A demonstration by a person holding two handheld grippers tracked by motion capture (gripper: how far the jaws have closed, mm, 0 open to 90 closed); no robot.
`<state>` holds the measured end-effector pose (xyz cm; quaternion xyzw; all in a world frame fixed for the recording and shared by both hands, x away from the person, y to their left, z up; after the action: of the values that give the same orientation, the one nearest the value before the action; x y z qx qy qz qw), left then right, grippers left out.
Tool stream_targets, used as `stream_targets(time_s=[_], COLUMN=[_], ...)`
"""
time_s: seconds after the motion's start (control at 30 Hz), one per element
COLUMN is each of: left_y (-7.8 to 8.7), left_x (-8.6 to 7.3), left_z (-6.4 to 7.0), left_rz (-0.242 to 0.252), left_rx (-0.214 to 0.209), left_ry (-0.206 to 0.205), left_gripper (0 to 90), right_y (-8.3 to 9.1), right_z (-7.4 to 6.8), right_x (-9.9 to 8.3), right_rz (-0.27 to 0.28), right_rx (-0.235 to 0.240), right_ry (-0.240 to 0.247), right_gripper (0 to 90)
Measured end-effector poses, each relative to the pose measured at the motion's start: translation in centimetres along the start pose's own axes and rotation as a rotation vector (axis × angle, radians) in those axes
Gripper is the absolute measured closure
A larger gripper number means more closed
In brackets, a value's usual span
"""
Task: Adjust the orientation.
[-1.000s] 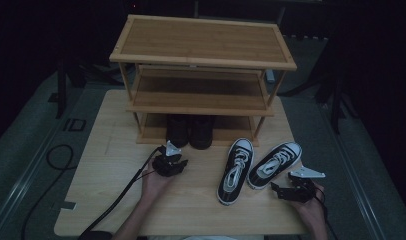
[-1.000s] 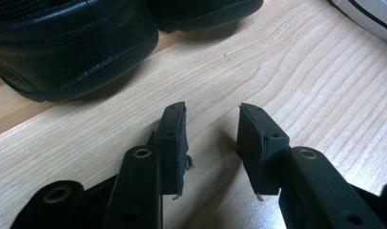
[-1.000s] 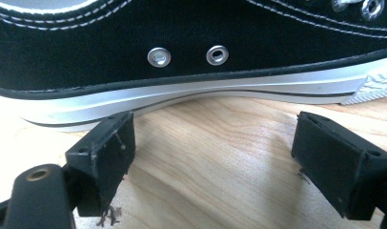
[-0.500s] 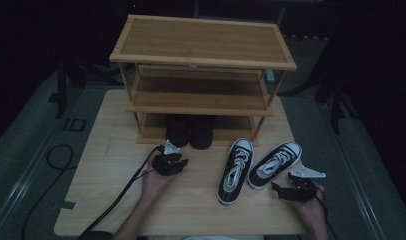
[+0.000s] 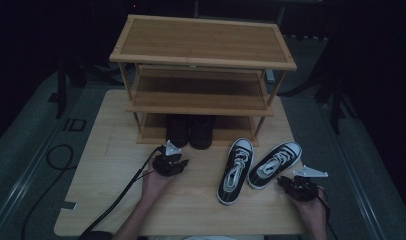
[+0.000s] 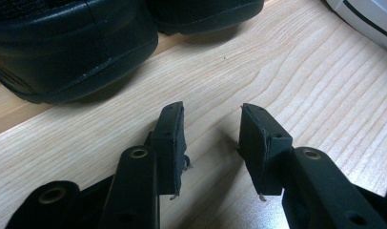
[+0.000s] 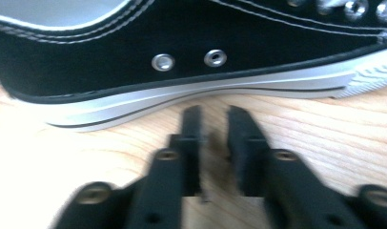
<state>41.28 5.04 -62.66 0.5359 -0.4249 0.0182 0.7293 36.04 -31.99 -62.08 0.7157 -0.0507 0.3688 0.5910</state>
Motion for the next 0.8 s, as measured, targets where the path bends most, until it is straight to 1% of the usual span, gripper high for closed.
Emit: stream_targets(time_s=[0.03, 0.1, 0.3, 0.4, 0.43, 0.47, 0.5, 0.6, 0.73, 0.8], left_y=[0.0, 0.0, 0.0, 0.0, 0.0, 0.0, 0.0, -0.1, -0.1, 0.0], left_x=[0.0, 0.0, 0.0, 0.0, 0.0, 0.0, 0.0, 0.0, 0.0, 0.0], left_z=[0.0, 0.0, 0.0, 0.1, 0.1, 0.1, 0.2, 0.2, 0.2, 0.2], left_rz=[0.001, 0.000, 0.000, 0.000, 0.000, -0.001, -0.005, -0.004, -0.004, -0.005], left_rx=[0.002, 0.002, 0.005, 0.007, 0.007, 0.021, 0.032, 0.030, 0.030, 0.030], left_ry=[-0.001, -0.002, -0.004, -0.008, -0.008, -0.017, -0.028, -0.029, -0.029, -0.029], left_gripper=[61.4, 61.4, 61.4, 61.3, 61.4, 61.4, 61.3, 61.8, 61.8, 61.8], right_y=[0.0, 0.0, -0.1, -0.1, -0.1, -0.1, -0.2, -0.3, -0.7, -1.0], right_z=[0.2, 0.5, 2.3, 2.9, 2.9, 3.0, 3.2, 3.3, 4.0, 4.3], right_x=[0.0, 0.2, 0.8, 1.3, 1.3, 1.4, 1.6, 1.9, 2.5, 2.9], right_rz=[-0.004, -0.004, -0.006, -0.003, -0.003, -0.010, -0.017, -0.022, -0.029, -0.030], right_rx=[-0.011, -0.035, -0.128, -0.157, -0.157, -0.157, -0.169, -0.180, -0.201, -0.202], right_ry=[-0.012, -0.035, -0.117, -0.150, -0.150, -0.155, -0.150, -0.156, -0.160, -0.169], right_gripper=[86.6, 89.5, 89.9, 89.9, 89.9, 89.9, 89.9, 90.0, 90.0, 90.0])
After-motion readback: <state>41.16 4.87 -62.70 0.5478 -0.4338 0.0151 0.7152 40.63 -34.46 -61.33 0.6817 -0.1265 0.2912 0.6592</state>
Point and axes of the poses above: each handheld gripper's, and its own axes: y roughly backward along the jaws, x roughly out of its top, z roughly to its right, the point moved 10 cm from there along -y, roughly forward along the jaws, and after that the axes turned 9 degrees about -z, right-handed, at the moved point
